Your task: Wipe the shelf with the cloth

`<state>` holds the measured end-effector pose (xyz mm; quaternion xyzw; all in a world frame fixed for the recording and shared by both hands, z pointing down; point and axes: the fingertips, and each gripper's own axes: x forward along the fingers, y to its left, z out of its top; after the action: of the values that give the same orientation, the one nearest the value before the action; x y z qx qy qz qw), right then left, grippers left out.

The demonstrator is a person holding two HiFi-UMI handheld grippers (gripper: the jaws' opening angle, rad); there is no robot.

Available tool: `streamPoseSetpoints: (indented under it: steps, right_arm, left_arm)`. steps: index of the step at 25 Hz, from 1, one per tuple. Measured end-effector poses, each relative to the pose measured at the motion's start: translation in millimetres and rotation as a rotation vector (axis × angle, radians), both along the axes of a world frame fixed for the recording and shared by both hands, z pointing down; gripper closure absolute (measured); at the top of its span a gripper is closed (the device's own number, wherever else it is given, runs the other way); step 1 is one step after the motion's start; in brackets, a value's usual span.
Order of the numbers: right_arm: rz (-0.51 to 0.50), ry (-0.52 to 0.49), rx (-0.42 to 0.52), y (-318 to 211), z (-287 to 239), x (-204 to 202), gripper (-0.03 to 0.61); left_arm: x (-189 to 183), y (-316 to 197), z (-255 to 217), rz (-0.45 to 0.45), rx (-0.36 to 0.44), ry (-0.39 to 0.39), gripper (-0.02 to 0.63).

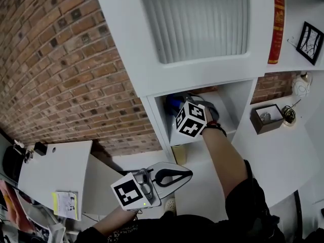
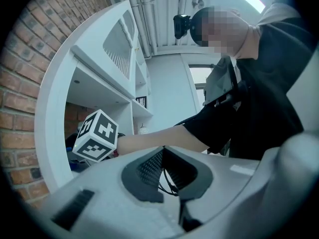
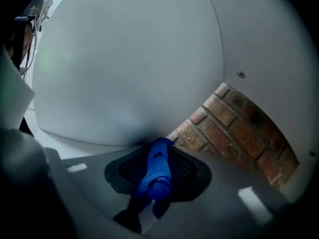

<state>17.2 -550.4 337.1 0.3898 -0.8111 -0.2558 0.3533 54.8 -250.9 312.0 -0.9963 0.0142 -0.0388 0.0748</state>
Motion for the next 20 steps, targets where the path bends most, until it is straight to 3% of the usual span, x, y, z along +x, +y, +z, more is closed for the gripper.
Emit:
streamPoseSetpoints:
  steps: [6, 20]
  right_arm:
    - [0.083, -0.008, -0.020, -10, 4, 26, 0.462]
    - [0.488, -0.107, -0.012, -16, -9, 108, 0.469]
  left_arm:
    - [-1, -6, 2, -0.037, -0.017, 0.002, 0.611]
    - [7, 7, -8, -0.026, 0.019, 0.008, 0.611]
